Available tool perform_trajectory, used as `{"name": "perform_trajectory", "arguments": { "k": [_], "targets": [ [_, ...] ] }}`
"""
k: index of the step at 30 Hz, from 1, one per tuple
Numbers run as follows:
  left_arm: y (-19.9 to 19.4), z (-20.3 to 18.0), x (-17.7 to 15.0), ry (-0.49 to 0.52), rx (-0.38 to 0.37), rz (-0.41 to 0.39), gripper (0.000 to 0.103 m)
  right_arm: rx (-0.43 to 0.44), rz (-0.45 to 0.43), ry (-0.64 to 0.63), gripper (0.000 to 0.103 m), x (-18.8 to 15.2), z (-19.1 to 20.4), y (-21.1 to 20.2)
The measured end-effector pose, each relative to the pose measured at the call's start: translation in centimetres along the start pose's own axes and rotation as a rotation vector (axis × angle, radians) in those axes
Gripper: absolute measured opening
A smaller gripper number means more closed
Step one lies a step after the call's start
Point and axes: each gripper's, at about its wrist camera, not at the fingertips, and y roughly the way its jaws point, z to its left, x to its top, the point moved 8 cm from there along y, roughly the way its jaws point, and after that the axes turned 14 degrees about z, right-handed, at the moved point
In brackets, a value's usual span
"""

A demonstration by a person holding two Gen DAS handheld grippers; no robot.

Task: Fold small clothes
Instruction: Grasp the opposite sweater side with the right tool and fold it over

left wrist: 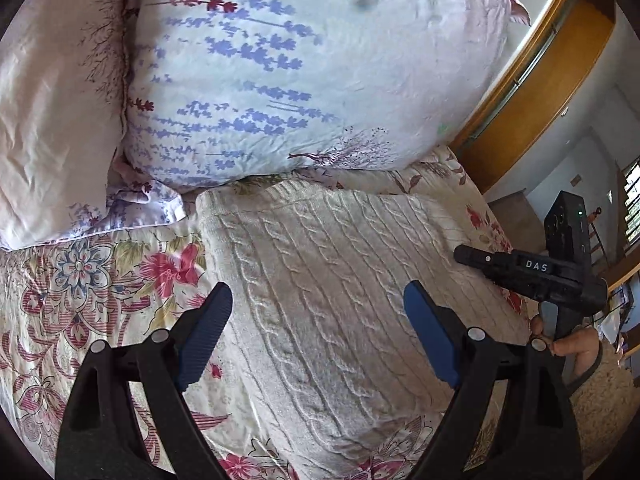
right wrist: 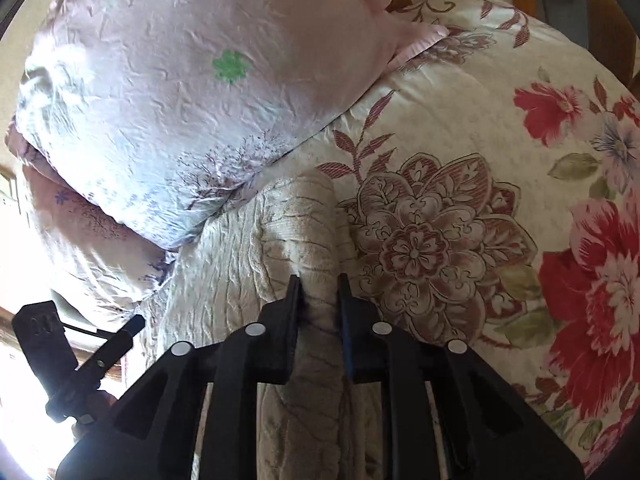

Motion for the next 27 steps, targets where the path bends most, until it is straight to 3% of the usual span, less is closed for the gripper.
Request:
{"name": "perform_trajectory", "arguments": {
  "k": [2, 11, 22, 24, 25, 27],
  "targets": [
    [0.1, -0.2, 0.2, 0.01, 0.009, 0.005, 0.09, 0.011, -0.019, -0.002, 0.04, -0.4, -0.2, -1.2],
    [0.8, -1.3, 0.3, 0.053, 0.083, 0.03, 0.101, 0.115, 0.019, 0.021, 0.039, -2.6, -0.2, -2.3],
    [1.9, -1.0, 0.5, 0.073, 0.329, 0.047, 0.101, 0.119, 0.09, 0.017, 0.04, -4.1, 0.5, -0.9],
    [2.1, -1.0, 0.5, 0.078, 0.348, 0.052, 0.101, 0.107, 0.086, 0.006, 0.034, -4.2, 0.6, -0.7],
    [2.2, -1.0, 0.4, 0.08, 0.349, 0.054, 0.101, 0.108, 0.079, -0.003, 0.018, -4.2, 0.7, -0.7],
    [2.3, -1.1, 0.4, 0.082, 0.346, 0.059, 0.101, 0.092, 0.039, -0.017, 0.014, -3.9, 0.8, -1.2]
  ]
}}
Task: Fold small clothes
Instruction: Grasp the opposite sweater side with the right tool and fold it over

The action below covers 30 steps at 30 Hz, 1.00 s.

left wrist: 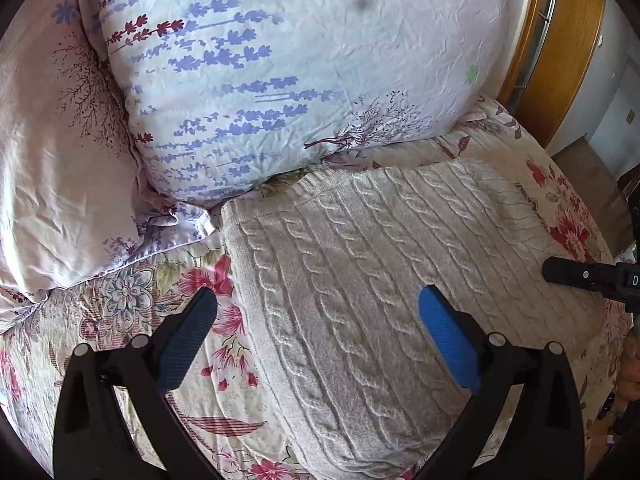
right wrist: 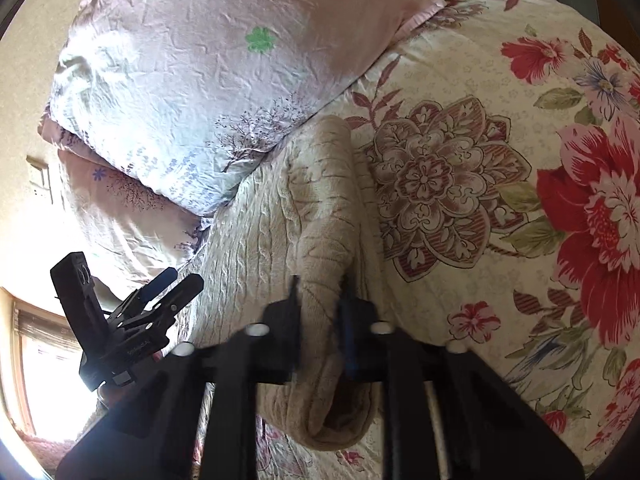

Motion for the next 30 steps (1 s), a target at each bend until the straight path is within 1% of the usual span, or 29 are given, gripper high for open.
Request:
{"name": "perform_trajectory", "arguments": {
  "k": [3, 5, 7, 9, 11, 13, 14, 15, 16, 17, 18, 19, 20, 21, 22, 23, 24, 25, 26, 27, 28, 29, 30],
  "targets": [
    [0.1, -0.2, -0.1, 0.006, -0.001, 0.005, 0.101, -0.007, -0.044, 0.0, 0.012, 0.6, 0.0, -0.9],
    [0.1, -0.3, -0.2, 0.01, -0.003, 0.009, 0.101, -0.019, -0.055, 0.001, 0.012, 1.0, -0.1, -1.2],
    [0.2, -0.4, -0.2, 0.012, -0.006, 0.012, 0.101, -0.04, -0.051, 0.012, 0.011, 1.0, -0.6, -1.0],
    [0.5, -0.5, -0.3, 0.013, -0.018, 0.021, 0.101, -0.073, -0.029, 0.049, 0.011, 0.6, -1.9, -0.1],
    [1.1, -0.5, -0.5, 0.011, -0.037, 0.041, 0.101, -0.065, -0.01, 0.111, 0.012, 0.0, -3.4, 1.1],
    [1.8, -0.4, -0.9, 0.002, -0.066, 0.071, 0.101, -0.023, -0.036, 0.157, 0.013, -0.4, -4.4, 1.4],
    [2.0, -0.3, -1.0, -0.011, -0.083, 0.078, 0.101, -0.021, -0.039, 0.17, 0.015, -0.4, -4.6, 1.4],
    [1.9, 0.0, -1.1, -0.025, -0.098, 0.075, 0.101, -0.033, -0.043, 0.165, 0.016, -0.4, -4.5, 1.1],
    [1.5, 0.4, -1.1, -0.04, -0.107, 0.063, 0.101, -0.063, -0.055, 0.147, 0.021, -0.4, -4.2, 0.7],
    [0.9, 1.0, -1.1, -0.053, -0.109, 0.042, 0.101, -0.106, -0.076, 0.124, 0.028, -0.5, -3.9, -0.1],
    [0.1, 1.7, -1.1, -0.066, -0.106, 0.017, 0.101, -0.147, -0.11, 0.09, 0.03, -0.6, -3.1, -1.1],
    [-0.6, 2.6, -1.2, -0.082, -0.098, -0.007, 0.101, -0.158, -0.144, 0.056, 0.031, -0.8, -2.4, -2.1],
    [-1.3, 3.5, -1.3, -0.098, -0.086, -0.026, 0.101, -0.142, -0.178, 0.013, 0.031, -1.0, -1.2, -3.1],
    [-1.9, 4.5, -1.5, -0.114, -0.072, -0.041, 0.101, -0.095, -0.208, -0.054, 0.031, -1.5, 0.6, -4.1],
    [-2.5, 5.3, -1.7, -0.129, -0.059, -0.055, 0.101, -0.045, -0.213, -0.115, 0.035, -2.1, 2.4, -4.5],
    [-3.0, 6.0, -1.8, -0.143, -0.049, -0.067, 0.101, 0.022, -0.183, -0.179, 0.044, -3.0, 4.4, -4.3],
    [-3.5, 6.7, -2.1, -0.157, -0.044, -0.078, 0.101, 0.088, -0.126, -0.219, 0.047, -4.1, 5.8, -3.5],
    [-3.9, 7.2, -2.3, -0.169, -0.046, -0.086, 0.101, 0.157, -0.05, -0.241, 0.049, -5.2, 7.1, -2.2],
    [-4.2, 7.6, -2.6, -0.182, -0.051, -0.093, 0.101, 0.202, 0.026, -0.244, 0.049, -6.4, 8.0, -0.6],
    [-4.5, 7.9, -2.9, -0.193, -0.056, -0.098, 0.101, 0.221, 0.097, -0.231, 0.049, -7.6, 8.4, 1.4],
    [-4.7, 8.2, -3.1, -0.2, -0.059, -0.1, 0.101, 0.223, 0.15, -0.21, 0.049, -8.4, 8.4, 3.1],
    [-4.8, 8.3, -3.4, -0.204, -0.06, -0.099, 0.101, 0.224, 0.191, -0.176, 0.049, -9.0, 8.2, 4.7],
    [-4.8, 8.5, -3.7, -0.206, -0.058, -0.098, 0.101, 0.248, 0.235, -0.119, 0.049, -9.6, 7.8, 6.3]
  ]
}}
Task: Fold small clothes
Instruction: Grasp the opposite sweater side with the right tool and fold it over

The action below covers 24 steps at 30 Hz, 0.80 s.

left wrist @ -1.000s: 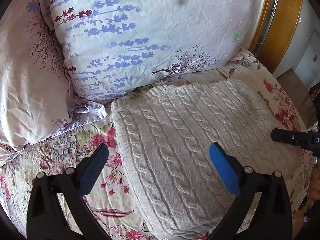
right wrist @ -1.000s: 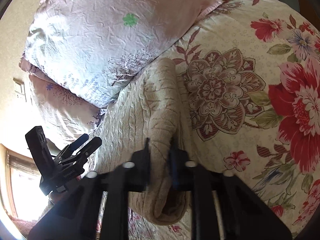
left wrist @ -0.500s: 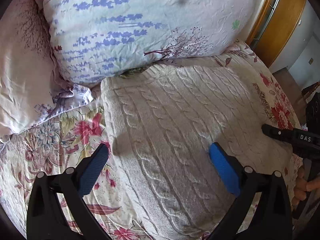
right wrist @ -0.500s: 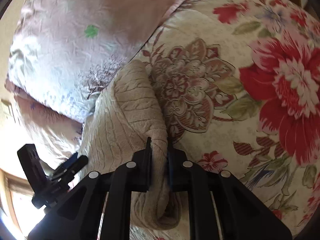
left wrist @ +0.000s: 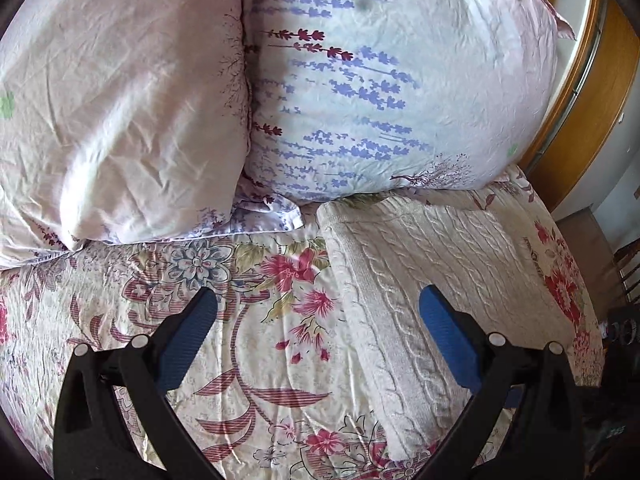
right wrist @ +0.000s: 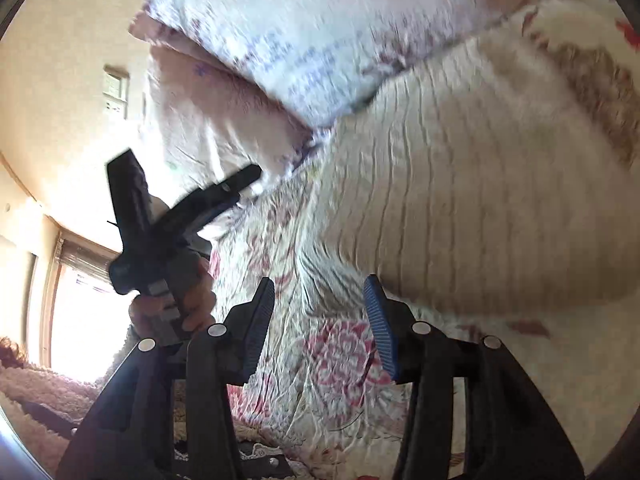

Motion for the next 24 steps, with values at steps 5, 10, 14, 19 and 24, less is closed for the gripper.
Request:
{"name": "perform_trajectory", "arguments": {
  "k": [5, 10, 14, 19, 24],
  "targets": [
    [0.2, 0.7, -1.2, -0.005, 0.009, 0.013, 0.101, 0.044, 0.037, 0.119, 0.049, 0.0, -1.9, 2.6],
    [0.7, 1.3, -1.8, -0.035, -0.009, 0.034, 0.101, 0.067, -0.003, 0.158, 0.038, 0.7, -2.9, 3.3],
    [0.5, 1.6, -1.8, -0.044, -0.011, 0.03, 0.101, 0.021, -0.1, 0.017, 0.01, 1.3, -0.4, 1.8],
    [0.5, 2.2, -1.7, -0.074, -0.03, 0.031, 0.101, -0.032, -0.095, -0.146, 0.009, 1.3, 2.1, 2.5],
    [0.5, 2.3, -1.7, -0.071, -0.047, 0.027, 0.101, -0.176, 0.044, -0.324, 0.009, 0.0, 3.5, 6.1]
  ]
}}
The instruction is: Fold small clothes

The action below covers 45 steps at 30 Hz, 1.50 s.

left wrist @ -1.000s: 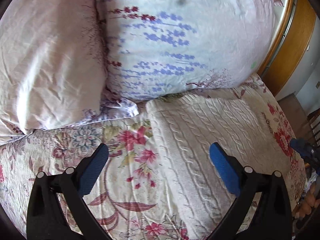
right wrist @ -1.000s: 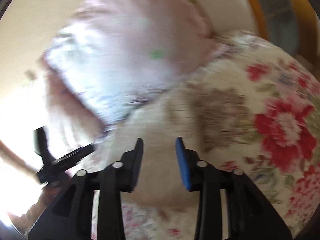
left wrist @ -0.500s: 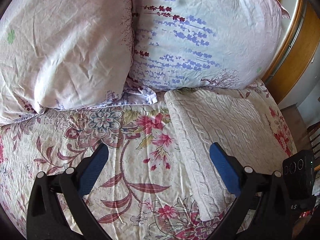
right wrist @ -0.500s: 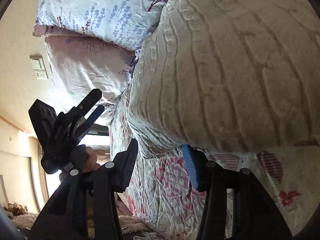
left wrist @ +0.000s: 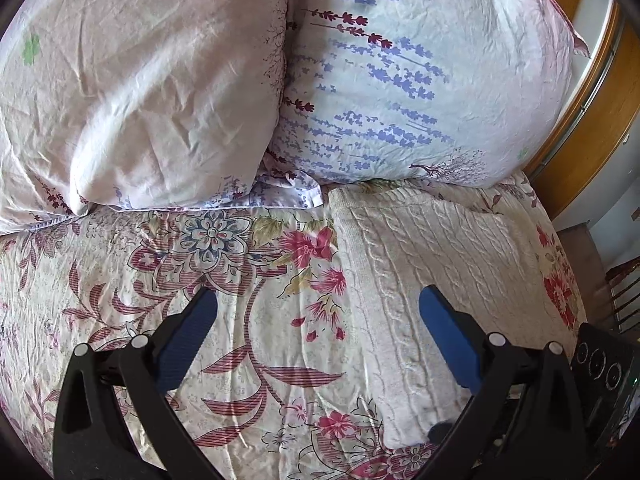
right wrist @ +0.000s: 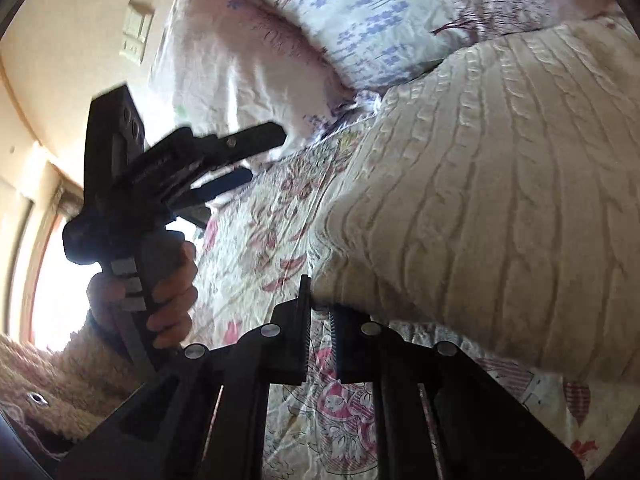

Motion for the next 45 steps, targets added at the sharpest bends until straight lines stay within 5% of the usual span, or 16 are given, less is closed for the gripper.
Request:
{"name": "perform_trajectory", "arguments": {
  "k": [2, 4, 8, 10, 13, 19, 20, 21, 28, 32, 36, 39, 41, 45],
  "targets": [
    [0.1, -0.2, -0.1, 0.007, -0.024, 0.004, 0.101, -0.085, 0.113, -0.035, 0.009, -1.3, -0.4, 2.0],
    [0.1, -0.5, -0.4, 0.029, -0.051, 0.009, 0.101, -0.071, 0.167, -0.071, 0.009, -2.8, 0.2, 1.8],
    [-0.5, -1.5, -1.7, 0.114, -0.098, -0.02, 0.101, -0.038, -0.061, -0.1, 0.009, -3.0, 1.2, -6.7],
    [-0.7, -2.3, -2.7, 0.168, -0.111, -0.042, 0.101, -0.124, -0.201, -0.021, 0.011, -2.0, -1.2, -11.6],
    [-0.8, -3.7, -4.1, 0.245, -0.118, -0.079, 0.101, -0.304, -0.259, 0.167, 0.033, -1.9, -7.4, -15.6],
    [-0.5, -6.5, -5.9, 0.364, -0.099, -0.124, 0.101, -0.172, -0.208, 0.355, 0.033, -3.0, -11.9, -13.8],
    [-0.4, -6.8, -6.1, 0.384, -0.091, -0.128, 0.101, -0.169, -0.209, 0.344, 0.023, -2.9, -11.9, -13.3],
    [-0.2, -7.2, -6.4, 0.406, -0.083, -0.127, 0.101, -0.204, -0.207, 0.333, 0.011, -2.6, -11.9, -12.7],
    [1.8, -8.6, -7.6, 0.457, -0.083, -0.06, 0.101, -0.379, -0.275, 0.354, 0.011, -1.7, -14.1, -16.1],
    [2.8, -9.1, -7.9, 0.47, -0.087, -0.03, 0.101, -0.438, -0.227, 0.371, 0.011, -1.9, -15.5, -14.5],
    [2.3, -8.0, -7.3, 0.408, -0.128, -0.03, 0.101, -0.349, -0.235, 0.381, 0.013, -2.2, -15.7, -14.3],
    [1.0, -5.8, -5.3, 0.295, -0.169, -0.06, 0.101, -0.343, -0.314, 0.362, 0.034, -1.7, -14.6, -17.4],
    [0.9, -4.4, -3.8, 0.217, -0.2, -0.057, 0.101, -0.331, -0.388, 0.363, 0.063, -0.8, -14.3, -19.4],
    [1.5, -3.3, -1.5, 0.133, -0.22, -0.053, 0.101, -0.25, -0.35, 0.446, 0.064, 2.8, -16.3, -19.0]
  ]
}}
